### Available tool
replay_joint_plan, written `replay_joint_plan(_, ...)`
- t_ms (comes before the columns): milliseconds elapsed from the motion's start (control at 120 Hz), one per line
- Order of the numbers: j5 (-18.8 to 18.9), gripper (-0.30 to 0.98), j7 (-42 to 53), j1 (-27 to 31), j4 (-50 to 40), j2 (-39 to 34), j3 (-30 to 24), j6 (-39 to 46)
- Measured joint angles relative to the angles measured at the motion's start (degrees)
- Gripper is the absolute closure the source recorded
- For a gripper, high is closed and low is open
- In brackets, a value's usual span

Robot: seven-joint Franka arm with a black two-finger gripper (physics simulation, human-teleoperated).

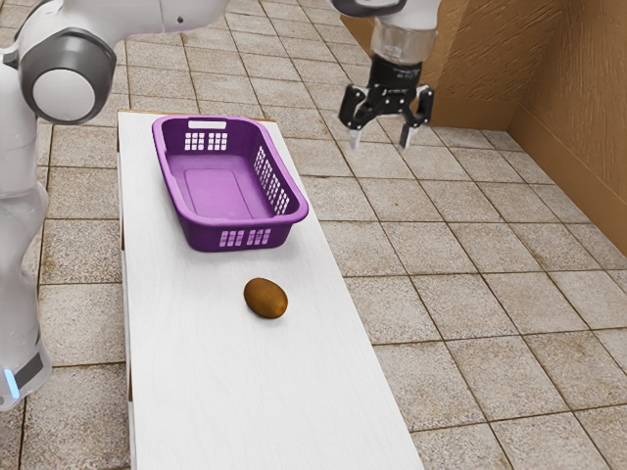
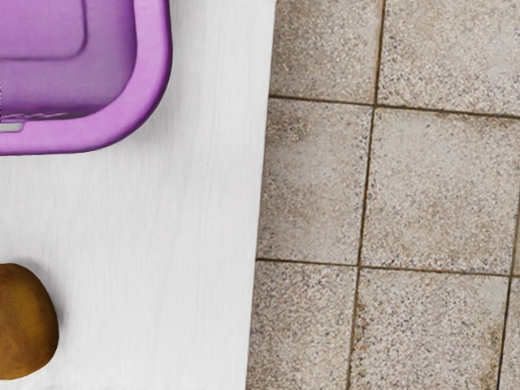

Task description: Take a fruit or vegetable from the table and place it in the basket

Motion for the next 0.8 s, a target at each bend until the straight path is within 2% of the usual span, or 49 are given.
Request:
replay_joint_plan(267,-0.1,0.0,-12.84,0.41,-0.01,0.39,-0.09,1.33)
replay_joint_plan(600,-1.13,0.0,-22.88,0.38,-1.19,0.43,-0.01,1.54)
replay_joint_plan(725,-3.08,0.0,-25.52,-0.7,-4.61,0.09,-1.25,1.64)
replay_joint_plan(800,-3.78,0.0,-26.87,-2.2,-12.01,-1.76,-1.46,3.51)
